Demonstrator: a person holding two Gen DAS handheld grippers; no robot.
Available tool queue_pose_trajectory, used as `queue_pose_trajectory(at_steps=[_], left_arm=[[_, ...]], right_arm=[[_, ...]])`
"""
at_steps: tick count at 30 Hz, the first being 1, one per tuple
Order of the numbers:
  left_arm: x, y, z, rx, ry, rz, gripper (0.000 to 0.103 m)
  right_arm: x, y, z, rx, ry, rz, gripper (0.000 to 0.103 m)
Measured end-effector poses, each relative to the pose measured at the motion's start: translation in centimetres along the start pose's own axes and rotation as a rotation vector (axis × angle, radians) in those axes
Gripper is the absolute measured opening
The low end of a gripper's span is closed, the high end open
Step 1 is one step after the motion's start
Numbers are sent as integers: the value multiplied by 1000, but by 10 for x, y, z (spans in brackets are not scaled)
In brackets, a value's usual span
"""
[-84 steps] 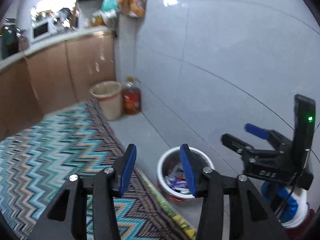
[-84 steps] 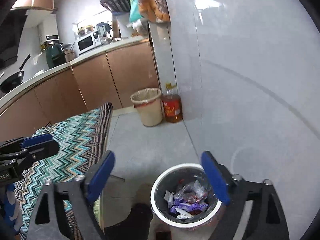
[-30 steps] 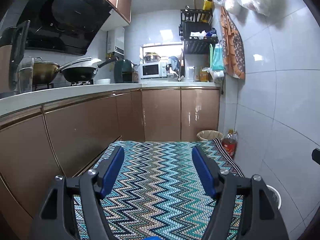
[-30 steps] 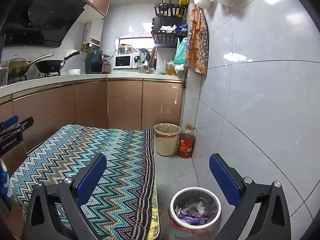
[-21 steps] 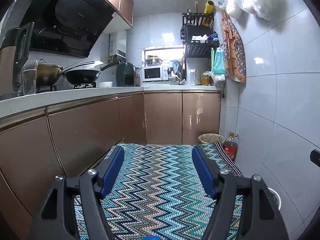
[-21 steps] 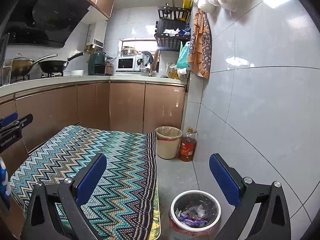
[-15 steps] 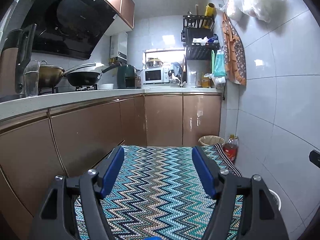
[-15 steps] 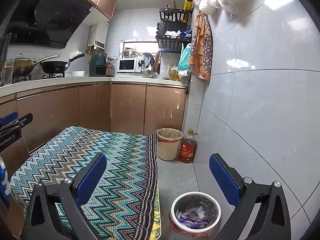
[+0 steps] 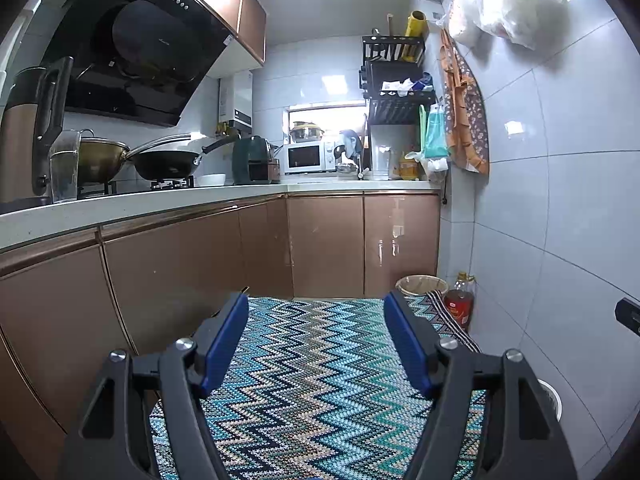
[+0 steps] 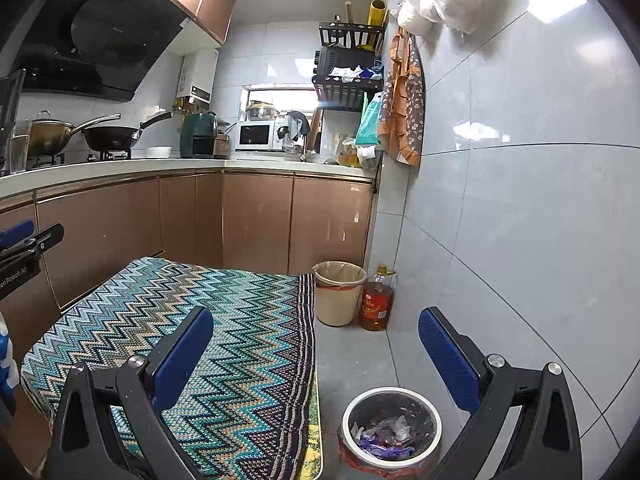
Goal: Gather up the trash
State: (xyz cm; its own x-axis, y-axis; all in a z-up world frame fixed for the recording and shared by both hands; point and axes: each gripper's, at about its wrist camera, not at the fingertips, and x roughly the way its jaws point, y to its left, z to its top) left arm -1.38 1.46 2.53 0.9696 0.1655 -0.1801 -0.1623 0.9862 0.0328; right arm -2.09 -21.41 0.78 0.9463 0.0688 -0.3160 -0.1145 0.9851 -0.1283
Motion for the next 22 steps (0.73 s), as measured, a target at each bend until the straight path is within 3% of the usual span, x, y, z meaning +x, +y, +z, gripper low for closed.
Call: queue_pose_trajectory(at_steps=[22], left_arm=[[2,2,-1,-5,19,4,69]], right_arm=[[4,-2,0,5,4,4,103]])
